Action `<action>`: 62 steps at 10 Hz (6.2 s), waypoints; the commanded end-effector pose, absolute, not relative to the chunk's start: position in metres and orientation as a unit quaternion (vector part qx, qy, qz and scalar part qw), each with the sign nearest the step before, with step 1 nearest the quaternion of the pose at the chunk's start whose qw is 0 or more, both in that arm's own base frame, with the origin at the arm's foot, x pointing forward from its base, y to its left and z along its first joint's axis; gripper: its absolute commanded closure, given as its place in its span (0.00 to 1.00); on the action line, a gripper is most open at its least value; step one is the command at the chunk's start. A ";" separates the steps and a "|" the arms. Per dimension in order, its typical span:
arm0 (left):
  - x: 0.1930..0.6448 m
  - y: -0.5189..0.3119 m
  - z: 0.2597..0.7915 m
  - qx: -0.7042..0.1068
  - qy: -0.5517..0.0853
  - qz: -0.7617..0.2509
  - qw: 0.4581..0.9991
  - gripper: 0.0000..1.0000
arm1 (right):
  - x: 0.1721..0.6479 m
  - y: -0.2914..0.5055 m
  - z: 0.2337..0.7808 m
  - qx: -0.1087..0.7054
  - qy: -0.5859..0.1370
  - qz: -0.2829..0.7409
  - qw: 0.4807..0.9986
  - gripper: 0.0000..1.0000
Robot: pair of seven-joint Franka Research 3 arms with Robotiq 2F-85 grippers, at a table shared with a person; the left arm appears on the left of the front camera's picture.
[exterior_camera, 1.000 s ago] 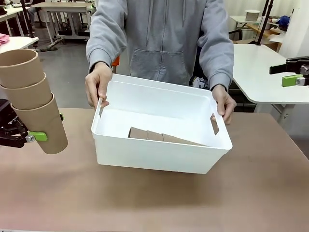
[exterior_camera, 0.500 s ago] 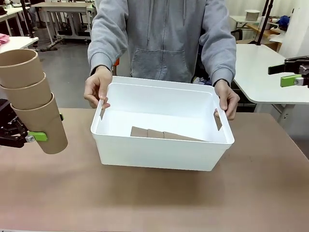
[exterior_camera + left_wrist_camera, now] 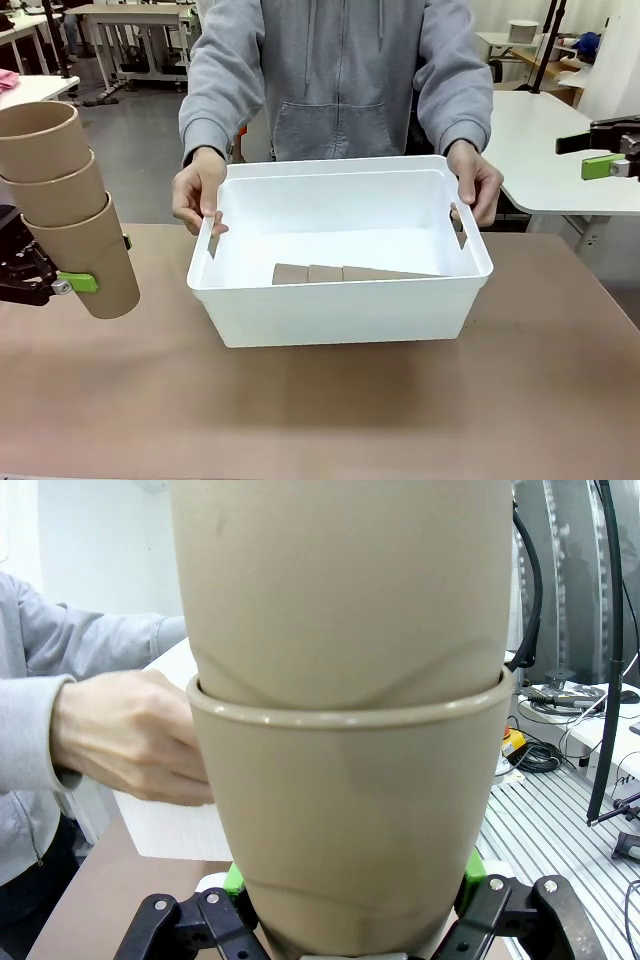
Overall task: Stack the cups and store them in the basket.
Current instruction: Place the stack of Reusable plastic cups into the Pantry Basket.
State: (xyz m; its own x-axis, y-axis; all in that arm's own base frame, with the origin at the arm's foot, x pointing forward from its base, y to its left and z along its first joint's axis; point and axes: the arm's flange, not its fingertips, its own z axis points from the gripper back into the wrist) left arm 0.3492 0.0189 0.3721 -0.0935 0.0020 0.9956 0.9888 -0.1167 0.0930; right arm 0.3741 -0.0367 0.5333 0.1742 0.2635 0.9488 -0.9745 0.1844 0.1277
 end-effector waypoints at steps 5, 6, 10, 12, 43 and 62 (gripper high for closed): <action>0.348 0.020 0.376 -0.503 -0.496 -0.552 0.443 0.15 | 0.372 -0.036 0.539 0.424 -0.425 0.475 0.643 0.00; 0.348 0.020 0.376 -0.503 -0.496 -0.552 0.443 0.15 | 0.372 -0.036 0.539 0.424 -0.425 0.475 0.643 0.00; 0.340 0.001 0.412 -0.475 -0.486 -0.563 0.470 0.15 | 0.372 -0.036 0.539 0.424 -0.425 0.475 0.643 0.00; 0.337 -0.025 0.461 -0.448 -0.472 -0.560 0.513 0.15 | 0.372 -0.036 0.539 0.424 -0.425 0.475 0.643 0.00; 0.423 -0.302 0.429 -0.104 -0.231 -0.666 0.702 0.00 | 0.372 -0.036 0.539 0.424 -0.425 0.475 0.643 0.00; 0.375 0.037 0.585 -0.298 -0.342 -0.595 0.664 0.00 | 0.372 -0.036 0.539 0.424 -0.425 0.475 0.643 0.00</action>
